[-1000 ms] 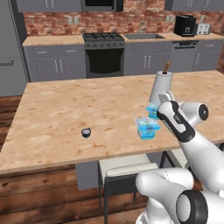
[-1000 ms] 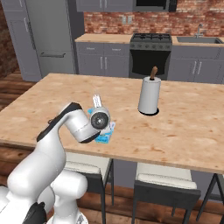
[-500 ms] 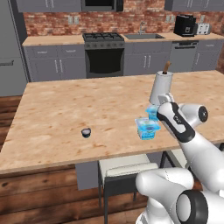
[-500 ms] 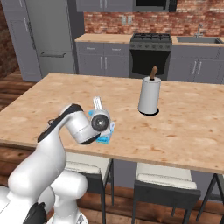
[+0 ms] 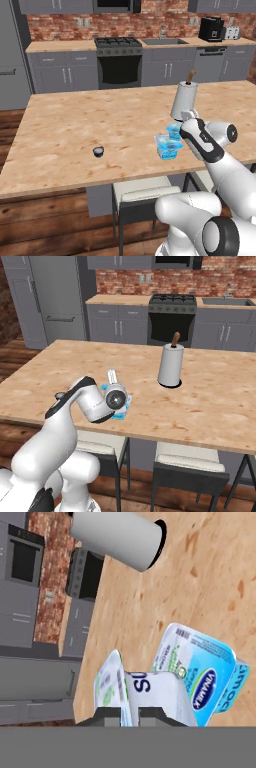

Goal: Stack the yogurt containers by placing the smaller containers on top of the larger containers.

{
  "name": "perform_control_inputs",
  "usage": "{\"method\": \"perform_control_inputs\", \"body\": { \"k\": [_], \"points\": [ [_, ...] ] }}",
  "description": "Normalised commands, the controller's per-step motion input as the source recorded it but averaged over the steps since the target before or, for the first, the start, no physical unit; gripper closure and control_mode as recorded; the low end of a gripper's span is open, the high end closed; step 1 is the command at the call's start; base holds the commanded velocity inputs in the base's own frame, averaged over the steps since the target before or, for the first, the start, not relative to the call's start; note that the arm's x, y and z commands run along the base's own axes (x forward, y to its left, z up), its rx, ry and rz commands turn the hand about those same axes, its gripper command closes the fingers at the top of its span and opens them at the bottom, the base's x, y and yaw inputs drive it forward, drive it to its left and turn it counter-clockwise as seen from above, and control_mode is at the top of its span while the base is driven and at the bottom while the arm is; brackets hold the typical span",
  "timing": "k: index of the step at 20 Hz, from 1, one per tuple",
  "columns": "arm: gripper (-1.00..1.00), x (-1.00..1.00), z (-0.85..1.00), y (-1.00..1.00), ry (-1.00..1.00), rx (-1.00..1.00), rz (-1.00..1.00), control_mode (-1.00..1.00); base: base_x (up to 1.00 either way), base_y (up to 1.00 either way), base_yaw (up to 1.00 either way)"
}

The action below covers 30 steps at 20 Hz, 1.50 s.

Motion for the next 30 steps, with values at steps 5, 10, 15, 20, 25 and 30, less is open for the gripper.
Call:
{"method": "perform_control_inputs", "body": {
  "k": [5, 10, 15, 20, 25, 30],
  "points": [
    [1.00, 0.00, -0.11, 0.02, 0.00, 0.04, 0.00, -1.00, 0.00, 0.00, 0.00],
    [1.00, 0.00, -0.07, 0.05, 0.00, 0.05, 0.00, -1.00, 0.00, 0.00, 0.00],
    [1.00, 0.00, -0.01, 0.00, 0.00, 0.01, 0.00, -1.00, 0.00, 0.00, 0.00],
    [1.00, 0.00, 0.00, 0.00, 0.00, 0.00, 0.00, -1.00, 0.00, 0.00, 0.00],
    [1.00, 0.00, -0.09, 0.00, 0.00, 0.00, 0.00, -1.00, 0.00, 0.00, 0.00],
    [1.00, 0.00, -0.13, 0.00, 0.00, 0.00, 0.00, -1.00, 0.00, 0.00, 0.00]
  ]
}}
